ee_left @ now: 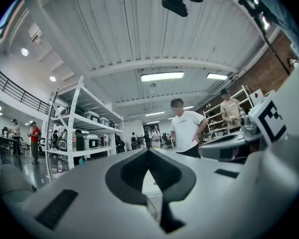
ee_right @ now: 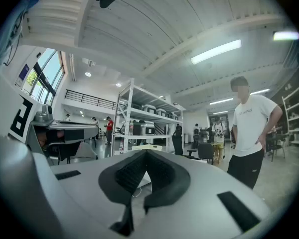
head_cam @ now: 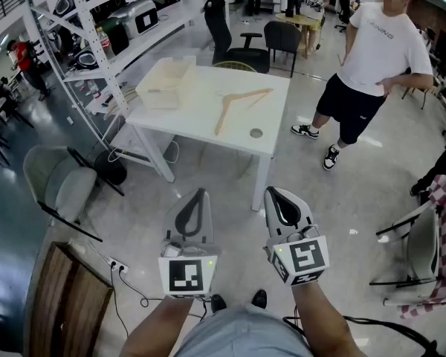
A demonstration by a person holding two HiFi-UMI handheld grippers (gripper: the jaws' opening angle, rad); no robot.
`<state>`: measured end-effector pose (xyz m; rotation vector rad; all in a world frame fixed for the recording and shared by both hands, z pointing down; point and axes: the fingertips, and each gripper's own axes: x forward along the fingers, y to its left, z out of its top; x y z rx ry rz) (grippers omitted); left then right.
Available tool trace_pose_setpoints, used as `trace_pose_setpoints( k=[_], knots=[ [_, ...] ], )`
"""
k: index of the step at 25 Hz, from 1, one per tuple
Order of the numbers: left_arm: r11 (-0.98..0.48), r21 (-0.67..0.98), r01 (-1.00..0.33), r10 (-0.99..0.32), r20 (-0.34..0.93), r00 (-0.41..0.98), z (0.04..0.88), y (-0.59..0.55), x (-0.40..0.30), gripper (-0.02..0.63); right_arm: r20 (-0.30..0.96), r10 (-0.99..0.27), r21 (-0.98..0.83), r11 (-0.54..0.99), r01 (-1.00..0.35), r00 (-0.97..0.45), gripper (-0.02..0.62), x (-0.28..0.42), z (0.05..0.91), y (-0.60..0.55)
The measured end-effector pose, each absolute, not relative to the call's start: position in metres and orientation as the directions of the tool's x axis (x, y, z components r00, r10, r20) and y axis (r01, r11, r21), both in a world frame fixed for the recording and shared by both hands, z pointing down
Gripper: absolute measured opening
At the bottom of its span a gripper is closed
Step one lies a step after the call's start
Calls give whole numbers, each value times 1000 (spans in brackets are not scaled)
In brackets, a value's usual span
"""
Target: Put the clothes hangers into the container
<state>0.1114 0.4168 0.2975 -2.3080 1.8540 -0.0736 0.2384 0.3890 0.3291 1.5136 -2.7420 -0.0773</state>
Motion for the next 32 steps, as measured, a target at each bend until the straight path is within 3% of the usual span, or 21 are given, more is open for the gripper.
trace_pose_setpoints(
  k=[22,32],
  knots=[
    [-168,-168,-971,-981,-69,181,302,398,158,12,-4,-819,-11,574,-819,-574,11,280,336,361],
    [-152,-137,-979,-987,-25,157,323,352,134,12,40,-812,1,582,-813,-582,11,259,357,315]
  ],
)
